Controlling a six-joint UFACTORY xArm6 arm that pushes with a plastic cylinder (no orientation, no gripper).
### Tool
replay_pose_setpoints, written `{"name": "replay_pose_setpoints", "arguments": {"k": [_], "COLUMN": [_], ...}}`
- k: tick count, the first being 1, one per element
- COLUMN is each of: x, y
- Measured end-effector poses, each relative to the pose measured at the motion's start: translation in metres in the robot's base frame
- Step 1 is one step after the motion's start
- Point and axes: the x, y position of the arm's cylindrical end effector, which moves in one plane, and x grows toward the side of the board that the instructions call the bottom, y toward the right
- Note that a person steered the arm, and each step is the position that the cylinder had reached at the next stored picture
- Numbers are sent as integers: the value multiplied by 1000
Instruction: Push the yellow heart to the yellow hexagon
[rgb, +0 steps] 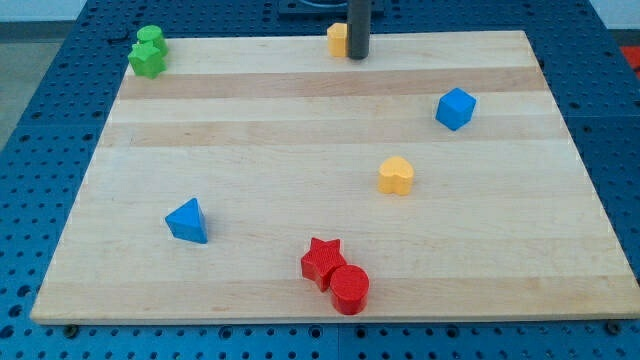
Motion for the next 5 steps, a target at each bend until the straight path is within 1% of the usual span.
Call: {"name": "replay_pose_setpoints", "arguments": {"k": [1, 3, 4, 5], "x": [43, 166, 190, 204], "y": [1, -1, -8, -29]}}
